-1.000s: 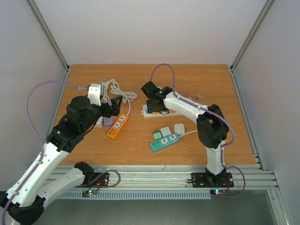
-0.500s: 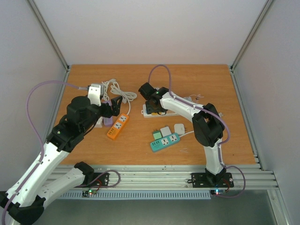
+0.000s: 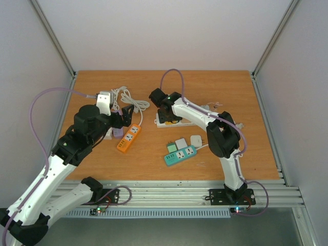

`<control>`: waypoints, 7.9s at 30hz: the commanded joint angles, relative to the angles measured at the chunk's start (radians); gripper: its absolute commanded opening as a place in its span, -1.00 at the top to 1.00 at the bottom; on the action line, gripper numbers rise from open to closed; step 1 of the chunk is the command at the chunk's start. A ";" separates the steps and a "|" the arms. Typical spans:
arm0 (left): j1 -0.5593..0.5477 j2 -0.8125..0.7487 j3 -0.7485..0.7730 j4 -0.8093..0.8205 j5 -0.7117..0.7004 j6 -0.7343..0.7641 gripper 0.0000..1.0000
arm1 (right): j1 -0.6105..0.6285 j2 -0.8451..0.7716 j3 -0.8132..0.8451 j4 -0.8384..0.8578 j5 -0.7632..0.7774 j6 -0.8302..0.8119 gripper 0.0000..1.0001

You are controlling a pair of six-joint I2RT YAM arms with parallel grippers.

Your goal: Insert the plug

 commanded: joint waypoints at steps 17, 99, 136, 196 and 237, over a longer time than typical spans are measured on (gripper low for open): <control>0.002 0.018 0.018 0.022 -0.007 -0.031 -0.99 | 0.030 -0.461 -0.298 0.069 -0.061 -0.027 -0.85; -0.314 0.188 -0.448 1.074 0.098 -0.086 -0.70 | 0.029 -0.886 -0.689 0.736 -0.462 1.222 0.24; -0.353 0.313 -0.333 0.905 0.034 -0.008 0.99 | 0.031 -0.966 -0.692 0.481 -0.379 0.990 -0.69; -0.528 1.062 0.505 -0.252 0.252 0.472 0.99 | -0.653 -1.146 -0.996 0.127 -0.440 0.140 -0.80; -0.599 1.140 0.677 -0.640 -0.090 -1.163 0.99 | -0.659 -1.241 -1.048 0.089 -0.375 0.207 -0.80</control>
